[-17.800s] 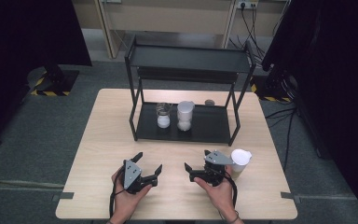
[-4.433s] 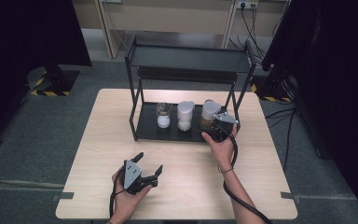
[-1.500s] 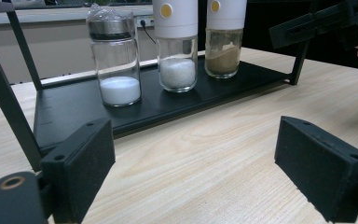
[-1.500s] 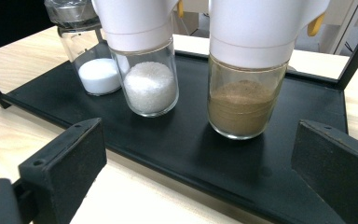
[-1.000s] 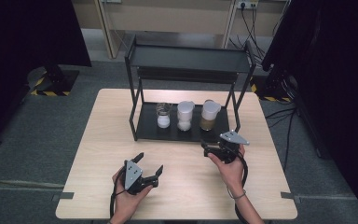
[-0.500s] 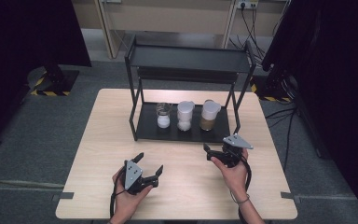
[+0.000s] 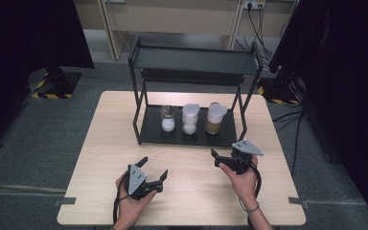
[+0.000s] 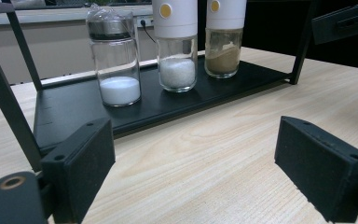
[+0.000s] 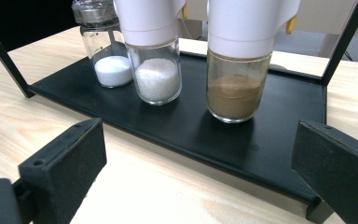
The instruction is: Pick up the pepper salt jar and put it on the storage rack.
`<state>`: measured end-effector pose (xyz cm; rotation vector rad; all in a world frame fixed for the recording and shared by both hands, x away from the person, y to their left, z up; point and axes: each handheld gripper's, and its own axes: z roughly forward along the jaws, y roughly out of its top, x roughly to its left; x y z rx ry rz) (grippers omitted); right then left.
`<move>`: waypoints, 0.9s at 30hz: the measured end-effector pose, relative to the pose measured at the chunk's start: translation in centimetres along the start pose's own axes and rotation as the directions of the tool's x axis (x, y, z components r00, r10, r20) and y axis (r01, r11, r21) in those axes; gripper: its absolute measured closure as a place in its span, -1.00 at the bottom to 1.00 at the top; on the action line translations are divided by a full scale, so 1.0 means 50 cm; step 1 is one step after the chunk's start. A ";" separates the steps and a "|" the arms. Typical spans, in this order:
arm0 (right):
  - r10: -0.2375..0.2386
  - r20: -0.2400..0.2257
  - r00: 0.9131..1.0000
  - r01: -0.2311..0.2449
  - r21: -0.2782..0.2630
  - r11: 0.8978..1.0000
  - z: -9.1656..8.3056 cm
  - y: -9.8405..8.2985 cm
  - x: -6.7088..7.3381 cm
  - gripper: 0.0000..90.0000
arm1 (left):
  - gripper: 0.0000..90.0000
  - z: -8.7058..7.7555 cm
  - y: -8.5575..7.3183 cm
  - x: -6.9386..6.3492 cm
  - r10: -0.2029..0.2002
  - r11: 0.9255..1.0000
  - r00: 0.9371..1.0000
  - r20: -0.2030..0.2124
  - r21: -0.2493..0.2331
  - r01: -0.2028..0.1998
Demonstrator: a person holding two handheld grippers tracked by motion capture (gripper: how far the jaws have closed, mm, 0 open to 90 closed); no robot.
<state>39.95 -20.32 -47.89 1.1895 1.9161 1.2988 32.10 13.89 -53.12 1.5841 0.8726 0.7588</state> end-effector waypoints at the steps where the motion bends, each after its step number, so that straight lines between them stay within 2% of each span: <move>1: -0.001 0.000 1.000 0.001 0.001 1.000 -0.002 -0.001 0.000 -0.92 | -0.74 0.000 0.000 0.000 0.000 1.000 1.000 0.000 0.000 0.000; 27: 0.013 0.008 1.000 -0.013 0.000 1.000 -0.046 -0.032 -0.016 -0.92 | -0.74 0.000 0.000 -0.003 0.004 1.000 1.000 0.001 -0.002 -0.004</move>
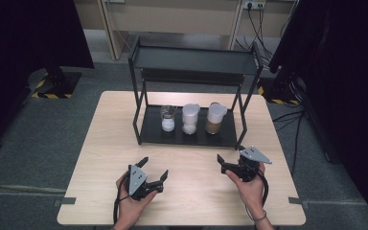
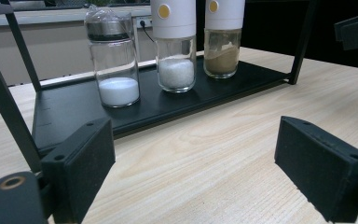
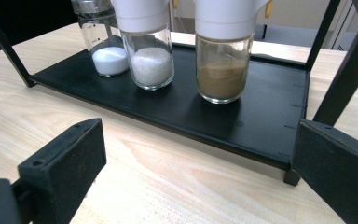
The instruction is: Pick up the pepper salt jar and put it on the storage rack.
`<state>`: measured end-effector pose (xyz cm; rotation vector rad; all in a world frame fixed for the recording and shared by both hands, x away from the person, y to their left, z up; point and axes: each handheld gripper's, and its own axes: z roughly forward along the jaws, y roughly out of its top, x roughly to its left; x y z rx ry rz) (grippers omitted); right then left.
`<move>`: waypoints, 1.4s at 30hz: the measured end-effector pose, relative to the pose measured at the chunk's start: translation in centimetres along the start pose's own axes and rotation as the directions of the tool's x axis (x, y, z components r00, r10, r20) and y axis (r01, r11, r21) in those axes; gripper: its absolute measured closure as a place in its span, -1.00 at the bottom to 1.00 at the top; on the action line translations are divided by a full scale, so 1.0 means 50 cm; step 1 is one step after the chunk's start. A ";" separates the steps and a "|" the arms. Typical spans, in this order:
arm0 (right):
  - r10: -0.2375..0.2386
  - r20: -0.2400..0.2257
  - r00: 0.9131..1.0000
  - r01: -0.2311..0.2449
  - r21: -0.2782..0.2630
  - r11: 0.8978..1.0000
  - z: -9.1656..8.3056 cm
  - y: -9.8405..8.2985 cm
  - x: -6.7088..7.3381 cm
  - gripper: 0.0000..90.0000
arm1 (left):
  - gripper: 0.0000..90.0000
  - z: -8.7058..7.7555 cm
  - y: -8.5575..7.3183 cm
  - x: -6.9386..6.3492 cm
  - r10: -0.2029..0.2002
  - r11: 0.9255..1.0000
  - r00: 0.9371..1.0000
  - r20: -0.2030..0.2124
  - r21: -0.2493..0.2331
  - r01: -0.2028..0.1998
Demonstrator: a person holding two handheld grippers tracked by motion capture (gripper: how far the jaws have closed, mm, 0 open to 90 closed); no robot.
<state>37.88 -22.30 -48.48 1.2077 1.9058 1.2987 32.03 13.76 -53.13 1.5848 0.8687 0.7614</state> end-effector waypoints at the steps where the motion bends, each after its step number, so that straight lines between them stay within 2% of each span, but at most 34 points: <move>1: 0.000 0.000 1.000 0.000 0.000 1.000 -0.001 -0.002 0.000 -0.92 | -0.74 0.000 0.000 0.000 -0.001 1.000 1.000 0.000 0.000 0.001; 42: 0.009 0.010 1.000 -0.009 -0.001 1.000 -0.047 -0.039 -0.015 -0.92 | -0.74 0.000 0.000 -0.001 0.001 1.000 1.000 0.001 0.000 -0.001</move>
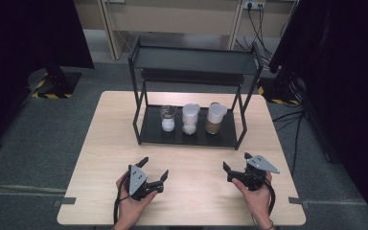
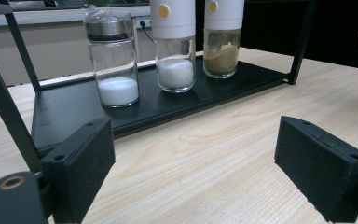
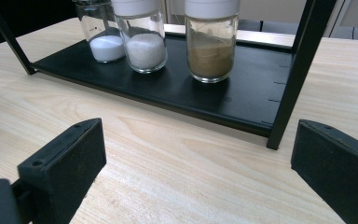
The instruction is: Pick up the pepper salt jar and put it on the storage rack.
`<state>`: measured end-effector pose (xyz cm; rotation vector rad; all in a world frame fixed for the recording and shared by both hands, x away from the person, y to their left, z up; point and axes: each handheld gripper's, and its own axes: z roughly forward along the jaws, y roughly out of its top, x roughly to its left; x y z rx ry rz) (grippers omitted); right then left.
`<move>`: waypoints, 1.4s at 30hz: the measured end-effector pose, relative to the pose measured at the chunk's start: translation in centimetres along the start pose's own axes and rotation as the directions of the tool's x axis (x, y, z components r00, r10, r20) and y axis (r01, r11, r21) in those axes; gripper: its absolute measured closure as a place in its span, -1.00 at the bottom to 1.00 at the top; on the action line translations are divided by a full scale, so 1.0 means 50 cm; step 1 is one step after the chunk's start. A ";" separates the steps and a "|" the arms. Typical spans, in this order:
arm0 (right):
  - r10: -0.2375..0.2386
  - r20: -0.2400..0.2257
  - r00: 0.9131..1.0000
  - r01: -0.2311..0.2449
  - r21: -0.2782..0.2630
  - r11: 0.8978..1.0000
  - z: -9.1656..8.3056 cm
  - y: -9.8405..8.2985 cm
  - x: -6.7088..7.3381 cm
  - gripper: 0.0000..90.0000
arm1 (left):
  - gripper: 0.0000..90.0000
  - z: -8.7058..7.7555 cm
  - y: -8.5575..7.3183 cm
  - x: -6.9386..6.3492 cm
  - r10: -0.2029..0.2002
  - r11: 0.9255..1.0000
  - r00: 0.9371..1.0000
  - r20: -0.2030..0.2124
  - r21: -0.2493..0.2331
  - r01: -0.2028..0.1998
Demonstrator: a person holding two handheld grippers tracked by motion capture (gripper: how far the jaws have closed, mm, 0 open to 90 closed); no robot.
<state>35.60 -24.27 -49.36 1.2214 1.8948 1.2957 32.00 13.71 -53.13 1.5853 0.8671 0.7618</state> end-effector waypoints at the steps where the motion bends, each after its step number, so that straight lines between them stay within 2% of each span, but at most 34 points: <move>1: 0.001 0.000 1.000 -0.001 0.000 1.000 -0.002 -0.001 0.000 -0.92 | -0.74 0.000 0.000 0.000 0.001 1.000 1.000 0.000 0.000 -0.001; 42: 0.022 0.033 0.999 -0.022 -0.006 1.000 -0.051 -0.041 -0.022 -0.92 | -0.74 0.000 0.000 -0.003 0.002 1.000 1.000 0.001 -0.001 -0.002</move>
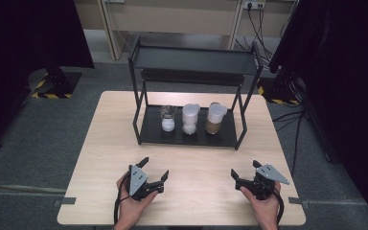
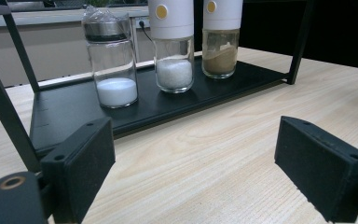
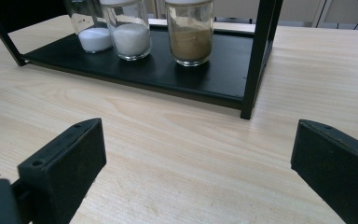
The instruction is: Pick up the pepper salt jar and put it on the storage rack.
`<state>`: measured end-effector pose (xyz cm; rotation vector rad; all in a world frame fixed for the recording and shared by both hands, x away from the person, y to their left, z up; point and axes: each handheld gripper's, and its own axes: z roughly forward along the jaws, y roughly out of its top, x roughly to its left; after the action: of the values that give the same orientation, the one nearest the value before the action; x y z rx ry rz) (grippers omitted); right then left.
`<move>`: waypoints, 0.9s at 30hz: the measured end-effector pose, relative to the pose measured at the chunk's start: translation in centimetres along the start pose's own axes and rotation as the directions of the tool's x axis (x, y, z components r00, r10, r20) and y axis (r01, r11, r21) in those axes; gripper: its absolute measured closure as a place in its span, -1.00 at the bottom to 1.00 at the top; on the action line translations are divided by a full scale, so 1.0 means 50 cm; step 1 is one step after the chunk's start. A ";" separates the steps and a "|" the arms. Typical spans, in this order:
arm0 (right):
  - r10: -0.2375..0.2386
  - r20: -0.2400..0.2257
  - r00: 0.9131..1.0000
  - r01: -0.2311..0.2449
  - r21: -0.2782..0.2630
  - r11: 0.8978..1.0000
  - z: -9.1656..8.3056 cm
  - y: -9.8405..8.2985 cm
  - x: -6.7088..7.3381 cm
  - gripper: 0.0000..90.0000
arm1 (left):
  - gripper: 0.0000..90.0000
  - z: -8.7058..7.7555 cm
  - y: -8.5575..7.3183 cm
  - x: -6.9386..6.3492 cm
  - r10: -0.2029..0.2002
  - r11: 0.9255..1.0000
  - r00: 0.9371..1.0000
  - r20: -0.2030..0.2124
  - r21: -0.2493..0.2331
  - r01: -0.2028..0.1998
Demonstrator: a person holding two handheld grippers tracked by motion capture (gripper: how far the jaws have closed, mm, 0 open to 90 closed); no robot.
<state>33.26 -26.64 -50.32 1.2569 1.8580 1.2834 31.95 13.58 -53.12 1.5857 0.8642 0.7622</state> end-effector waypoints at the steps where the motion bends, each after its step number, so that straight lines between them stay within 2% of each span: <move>1: 0.001 0.001 1.000 -0.001 -0.001 1.000 -0.001 -0.001 -0.001 -0.92 | -0.74 0.000 0.000 0.000 0.000 1.000 1.000 0.000 0.000 0.000; 27: 0.006 0.015 1.000 -0.006 -0.012 1.000 -0.033 -0.013 -0.024 -0.92 | -0.74 0.000 0.000 -0.001 0.000 1.000 1.000 -0.002 -0.002 0.000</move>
<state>32.14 -28.47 -50.37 1.2629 1.8352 1.2833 31.91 13.54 -53.13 1.5839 0.8647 0.7641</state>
